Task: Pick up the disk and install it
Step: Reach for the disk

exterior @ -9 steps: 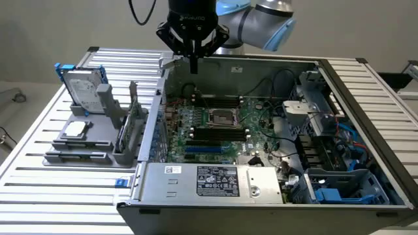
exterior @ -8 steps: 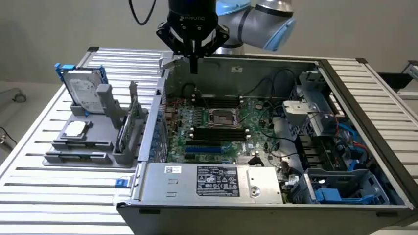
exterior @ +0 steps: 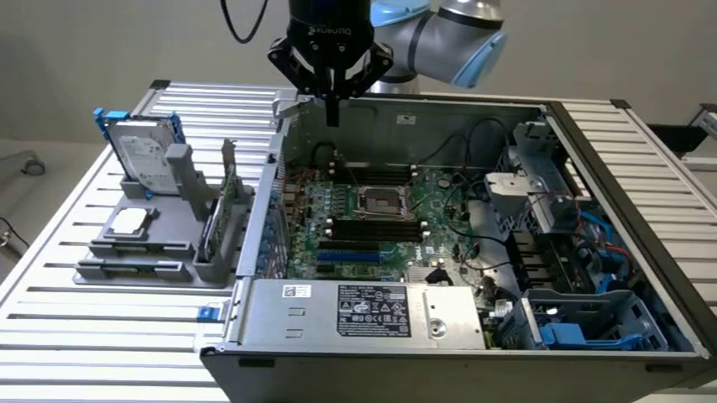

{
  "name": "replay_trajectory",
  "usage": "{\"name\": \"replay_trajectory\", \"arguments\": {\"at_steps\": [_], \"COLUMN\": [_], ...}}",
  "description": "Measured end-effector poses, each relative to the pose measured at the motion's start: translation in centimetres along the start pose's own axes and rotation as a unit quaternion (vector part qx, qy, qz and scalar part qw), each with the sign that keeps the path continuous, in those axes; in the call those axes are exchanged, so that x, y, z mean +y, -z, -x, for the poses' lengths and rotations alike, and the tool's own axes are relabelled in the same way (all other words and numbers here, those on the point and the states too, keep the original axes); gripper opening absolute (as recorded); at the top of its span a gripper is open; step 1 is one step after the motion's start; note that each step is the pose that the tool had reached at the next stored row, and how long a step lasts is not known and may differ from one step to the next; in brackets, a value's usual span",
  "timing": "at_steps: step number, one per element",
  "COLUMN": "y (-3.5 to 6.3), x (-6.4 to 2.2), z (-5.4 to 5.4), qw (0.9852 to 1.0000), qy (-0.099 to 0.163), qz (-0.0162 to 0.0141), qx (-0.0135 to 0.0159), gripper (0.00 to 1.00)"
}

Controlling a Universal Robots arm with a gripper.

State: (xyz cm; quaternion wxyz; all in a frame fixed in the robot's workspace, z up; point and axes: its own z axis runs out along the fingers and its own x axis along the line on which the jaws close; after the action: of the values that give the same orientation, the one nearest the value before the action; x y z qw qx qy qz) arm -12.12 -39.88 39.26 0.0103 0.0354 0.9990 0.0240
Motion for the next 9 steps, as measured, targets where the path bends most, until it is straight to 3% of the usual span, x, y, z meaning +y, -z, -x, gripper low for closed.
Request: {"name": "replay_trajectory", "arguments": {"at_steps": [9], "y": [0.00], "x": [0.00], "z": [0.00], "qw": [1.0000], "qy": [0.000], "qz": [0.0000], "qx": [0.0000], "gripper": [0.11]}}
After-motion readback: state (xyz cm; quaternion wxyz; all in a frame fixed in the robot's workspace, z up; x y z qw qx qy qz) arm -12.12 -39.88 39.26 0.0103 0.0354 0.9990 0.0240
